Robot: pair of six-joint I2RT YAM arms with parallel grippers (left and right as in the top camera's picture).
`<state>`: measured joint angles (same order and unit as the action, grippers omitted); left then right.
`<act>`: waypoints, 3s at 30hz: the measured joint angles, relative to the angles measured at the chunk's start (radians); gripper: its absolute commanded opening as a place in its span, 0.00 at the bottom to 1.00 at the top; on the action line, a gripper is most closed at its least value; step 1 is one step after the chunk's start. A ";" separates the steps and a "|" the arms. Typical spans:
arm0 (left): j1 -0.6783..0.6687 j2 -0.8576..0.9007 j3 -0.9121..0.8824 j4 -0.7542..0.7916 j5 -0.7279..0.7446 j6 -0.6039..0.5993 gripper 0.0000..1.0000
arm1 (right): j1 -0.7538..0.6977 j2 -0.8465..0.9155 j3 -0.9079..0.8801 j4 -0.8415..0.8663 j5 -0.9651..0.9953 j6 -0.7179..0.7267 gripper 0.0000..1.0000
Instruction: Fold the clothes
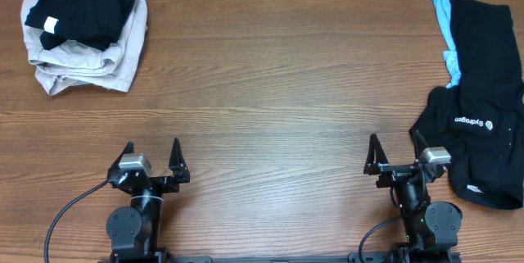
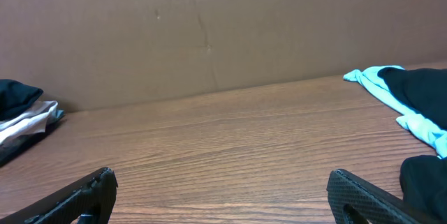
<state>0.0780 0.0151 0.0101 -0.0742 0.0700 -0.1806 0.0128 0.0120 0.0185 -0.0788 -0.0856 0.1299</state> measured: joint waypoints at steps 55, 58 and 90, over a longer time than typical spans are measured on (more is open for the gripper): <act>0.000 0.000 0.130 0.010 0.000 0.036 1.00 | 0.000 0.000 0.181 -0.037 -0.146 -0.001 1.00; 0.000 0.008 0.217 -0.016 0.000 0.041 1.00 | 0.000 0.006 0.269 -0.113 -0.143 -0.018 1.00; 0.000 1.236 1.312 -0.727 0.156 0.166 1.00 | -0.014 1.302 1.432 -1.038 -0.109 -0.047 1.00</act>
<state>0.0780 1.2510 1.3220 -0.8017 0.2264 -0.0151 -0.0013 1.3136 1.4502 -1.1164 -0.1951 0.0834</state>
